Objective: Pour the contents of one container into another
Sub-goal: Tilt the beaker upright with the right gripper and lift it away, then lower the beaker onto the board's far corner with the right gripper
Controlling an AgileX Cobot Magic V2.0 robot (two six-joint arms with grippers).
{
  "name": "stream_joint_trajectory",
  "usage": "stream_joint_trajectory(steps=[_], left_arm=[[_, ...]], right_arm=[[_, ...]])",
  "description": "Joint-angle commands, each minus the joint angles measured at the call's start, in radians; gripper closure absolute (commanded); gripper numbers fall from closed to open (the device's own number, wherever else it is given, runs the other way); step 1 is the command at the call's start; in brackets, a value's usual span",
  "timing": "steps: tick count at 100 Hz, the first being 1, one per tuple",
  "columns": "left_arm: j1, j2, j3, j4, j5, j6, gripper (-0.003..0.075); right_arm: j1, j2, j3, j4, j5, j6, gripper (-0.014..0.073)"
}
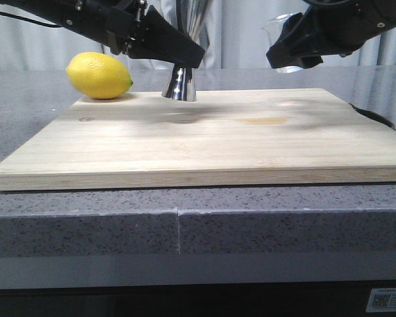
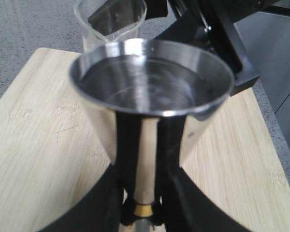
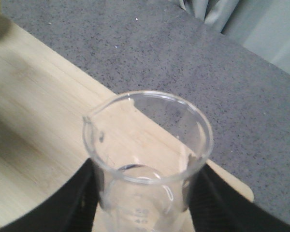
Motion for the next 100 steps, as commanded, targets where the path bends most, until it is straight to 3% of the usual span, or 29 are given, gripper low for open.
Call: stream_joint_trajectory(steps=[1,22,60,100], left_arm=[[0.005,-0.070,-0.032,-0.093,0.080,-0.008,0.0678],[0.005,-0.070,-0.032,-0.093,0.080,-0.008,0.0678],[0.005,-0.070,-0.032,-0.093,0.080,-0.008,0.0678],[0.005,-0.070,-0.032,-0.094,0.080,-0.008,0.0678]], right_arm=[[-0.024,-0.027,-0.013,0.043,-0.128,-0.002,0.0441],[-0.078,-0.020,0.043,0.074,-0.212,-0.002,0.0441],[-0.085,-0.020,0.180,0.115,-0.414,-0.002,0.0441],[-0.112,0.046,0.196,0.137,-0.526,-0.002,0.0441]])
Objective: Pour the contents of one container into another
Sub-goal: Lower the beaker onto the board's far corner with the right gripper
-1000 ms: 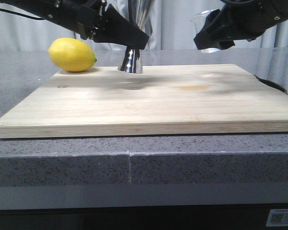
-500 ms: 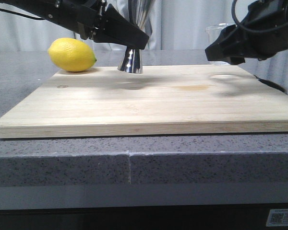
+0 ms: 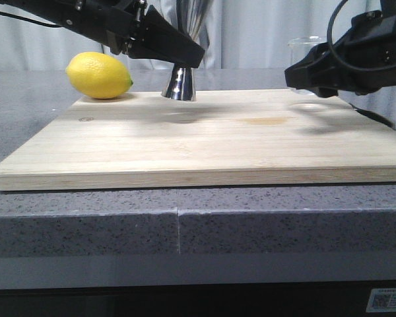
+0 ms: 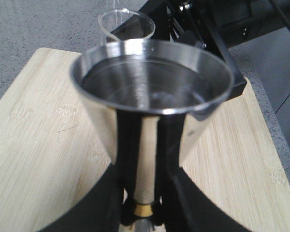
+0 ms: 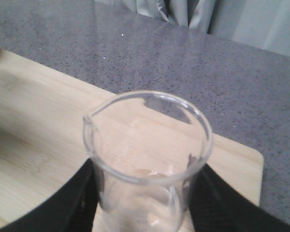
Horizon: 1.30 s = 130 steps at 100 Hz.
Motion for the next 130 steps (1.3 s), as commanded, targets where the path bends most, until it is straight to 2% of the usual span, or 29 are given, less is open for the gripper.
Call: stream_joint_trajectory(steps=[1,39,130], left_arm=[[0.003,-0.070,-0.032,-0.094,0.080,-0.008,0.0678],[0.003,-0.070,-0.032,-0.094,0.080,-0.008,0.0678],[0.003,-0.070,-0.032,-0.094,0.080,-0.008,0.0678]], right_arm=[[-0.007,-0.013,-0.021,0.019,-0.106,-0.002,0.0441],[-0.007,0.063,-0.021,0.048,-0.183,-0.002,0.0441],[-0.010,0.064,-0.021,0.076,-0.182,-0.006,0.0441]])
